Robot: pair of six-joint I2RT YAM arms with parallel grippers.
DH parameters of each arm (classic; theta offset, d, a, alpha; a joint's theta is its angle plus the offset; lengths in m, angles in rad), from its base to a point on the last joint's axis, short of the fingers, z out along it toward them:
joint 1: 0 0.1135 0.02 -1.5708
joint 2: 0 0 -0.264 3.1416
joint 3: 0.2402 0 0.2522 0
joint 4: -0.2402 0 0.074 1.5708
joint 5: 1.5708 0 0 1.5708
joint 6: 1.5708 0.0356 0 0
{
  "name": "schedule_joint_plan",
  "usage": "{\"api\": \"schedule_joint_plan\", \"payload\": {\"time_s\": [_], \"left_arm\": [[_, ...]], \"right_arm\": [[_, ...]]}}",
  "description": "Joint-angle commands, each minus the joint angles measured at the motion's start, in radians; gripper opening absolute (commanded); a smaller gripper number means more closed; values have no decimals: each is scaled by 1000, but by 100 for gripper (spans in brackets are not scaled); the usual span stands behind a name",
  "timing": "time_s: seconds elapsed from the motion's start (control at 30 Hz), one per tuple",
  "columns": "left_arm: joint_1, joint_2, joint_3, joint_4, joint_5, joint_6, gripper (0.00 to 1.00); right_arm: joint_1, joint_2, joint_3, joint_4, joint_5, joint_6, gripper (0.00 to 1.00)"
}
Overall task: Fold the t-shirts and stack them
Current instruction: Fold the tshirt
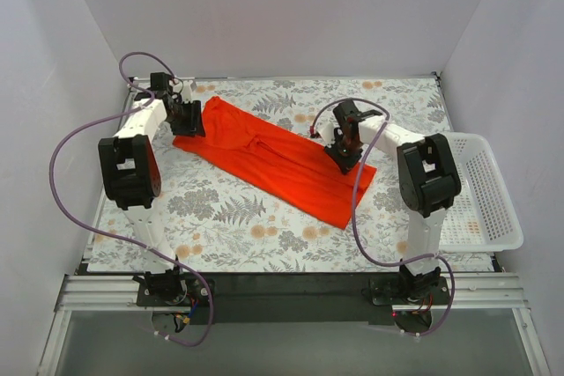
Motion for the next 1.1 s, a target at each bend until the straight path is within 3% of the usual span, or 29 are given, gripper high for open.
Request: {"api": "schedule_joint_plan", "payload": {"time_s": [0.0, 0.17, 0.27, 0.4, 0.63, 0.77, 0.8, 0.9, 1.07], "left_arm": [[-22, -27, -14, -10, -38, -2, 43], [-94, 16, 8, -10, -60, 0, 43], [-137, 45, 25, -7, -75, -4, 43], [-177, 153, 95, -35, -112, -17, 43], [-242, 376, 357, -78, -55, -25, 41], [-289, 528, 602, -67, -18, -28, 41], [-295, 546, 683, -12, 12, -48, 41], [-302, 546, 718, 152, 17, -80, 44], [-297, 432, 645, 306, 0, -73, 53]], "right_arm": [[60, -70, -146, -77, -14, -13, 17], [200, -223, -341, -106, -95, -12, 16], [249, -292, -366, -157, -207, -19, 16], [240, -329, -322, -178, -207, -2, 17], [172, -357, -260, -183, -230, 18, 18], [171, -363, -294, -178, -210, 1, 18], [171, -361, -300, -178, -215, -1, 18], [171, -340, -306, -172, -227, -2, 18], [192, -269, -260, -160, -232, 5, 18]]}}
